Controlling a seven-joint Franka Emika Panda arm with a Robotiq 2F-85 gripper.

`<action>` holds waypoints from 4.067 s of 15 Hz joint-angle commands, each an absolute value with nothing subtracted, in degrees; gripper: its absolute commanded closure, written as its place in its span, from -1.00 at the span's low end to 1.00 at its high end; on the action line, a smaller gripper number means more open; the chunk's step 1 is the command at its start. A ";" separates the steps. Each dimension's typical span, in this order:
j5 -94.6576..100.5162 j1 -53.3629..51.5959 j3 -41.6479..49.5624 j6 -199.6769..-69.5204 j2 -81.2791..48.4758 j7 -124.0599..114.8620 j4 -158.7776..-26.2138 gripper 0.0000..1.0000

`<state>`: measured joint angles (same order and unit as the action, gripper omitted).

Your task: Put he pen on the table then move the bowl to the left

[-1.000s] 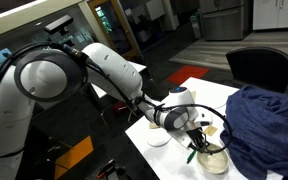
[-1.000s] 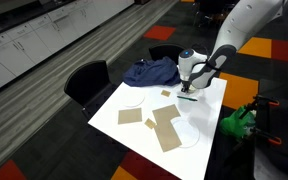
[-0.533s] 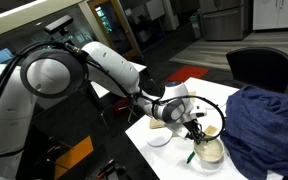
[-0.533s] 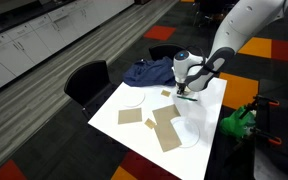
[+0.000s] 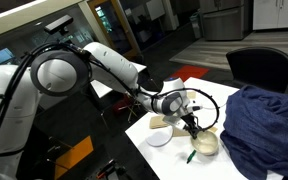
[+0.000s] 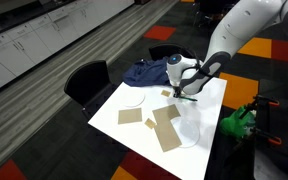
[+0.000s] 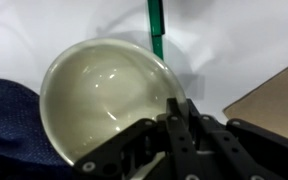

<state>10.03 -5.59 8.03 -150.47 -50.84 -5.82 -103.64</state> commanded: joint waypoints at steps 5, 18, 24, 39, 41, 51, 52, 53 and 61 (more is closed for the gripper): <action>11.12 -8.48 8.05 -144.81 -51.76 -5.81 -98.78 0.95; 12.36 -12.51 5.32 -137.98 -58.86 -5.15 -86.39 0.95; 14.03 -14.00 5.19 -135.80 -62.55 -4.79 -80.07 0.95; 13.14 -13.12 4.19 -132.92 -66.43 -2.80 -68.75 0.95; 12.83 -12.75 3.86 -131.88 -66.86 -2.54 -67.55 0.95; 12.59 -11.82 3.01 -131.25 -68.95 -2.60 -65.77 0.95; 12.66 -11.88 3.03 -131.23 -69.06 -2.72 -65.78 0.95; 12.82 -12.06 3.22 -131.25 -69.10 -2.98 -65.91 0.66; 13.47 -13.58 3.83 -132.31 -66.82 -4.46 -67.92 -0.77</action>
<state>13.18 -12.78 3.60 -133.40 -68.61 -4.25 -67.17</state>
